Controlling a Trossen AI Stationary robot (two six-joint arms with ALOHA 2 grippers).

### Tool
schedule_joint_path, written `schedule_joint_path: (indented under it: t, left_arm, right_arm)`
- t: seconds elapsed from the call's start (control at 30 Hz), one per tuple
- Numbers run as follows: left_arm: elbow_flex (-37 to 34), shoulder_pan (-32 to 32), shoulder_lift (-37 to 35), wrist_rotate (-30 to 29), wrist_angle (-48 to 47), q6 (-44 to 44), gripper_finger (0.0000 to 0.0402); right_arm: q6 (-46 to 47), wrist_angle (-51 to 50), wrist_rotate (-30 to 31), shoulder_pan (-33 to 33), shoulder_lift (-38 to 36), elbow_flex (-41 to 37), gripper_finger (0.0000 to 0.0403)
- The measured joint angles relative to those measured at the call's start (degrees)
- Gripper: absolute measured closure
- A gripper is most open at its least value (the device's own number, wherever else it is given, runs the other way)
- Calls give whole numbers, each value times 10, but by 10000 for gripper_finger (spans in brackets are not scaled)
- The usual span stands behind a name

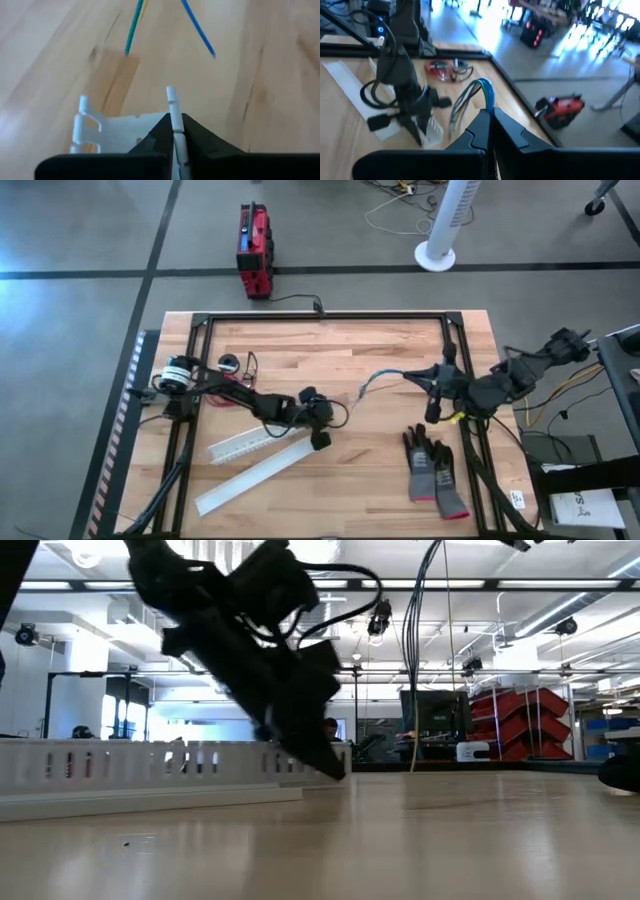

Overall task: Ziptie cables
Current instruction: Put the cable wires into the white cable duct

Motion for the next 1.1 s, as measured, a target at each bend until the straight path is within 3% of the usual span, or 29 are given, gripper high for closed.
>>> schedule_joint_path:
  t: [0.23, 0.53, 0.8, 0.93, 1.03, 1.1]
  left_arm:
    - [133, 24, 78, 55, 1, 82, 399]
    - [334, 34, 176, 57, -26, 176, 379]
    - [405, 35, 154, 80, -78, 188, 275]
    - [417, 34, 113, 83, -200, 174, 225]
    - [411, 25, 65, 38, -317, 139, 206]
    - [393, 11, 25, -28, -378, 119, 202]
  right_arm:
    - [-84, 11, 19, -6, -17, 36, 403]
    - [-144, -36, 100, -10, -17, 114, 403]
    - [-127, -45, 104, -10, -12, 112, 403]
    - [-113, -42, 102, -28, -3, 98, 403]
    - [-108, -39, 91, -54, 17, 92, 403]
    - [-108, -29, 67, -76, 39, 91, 403]
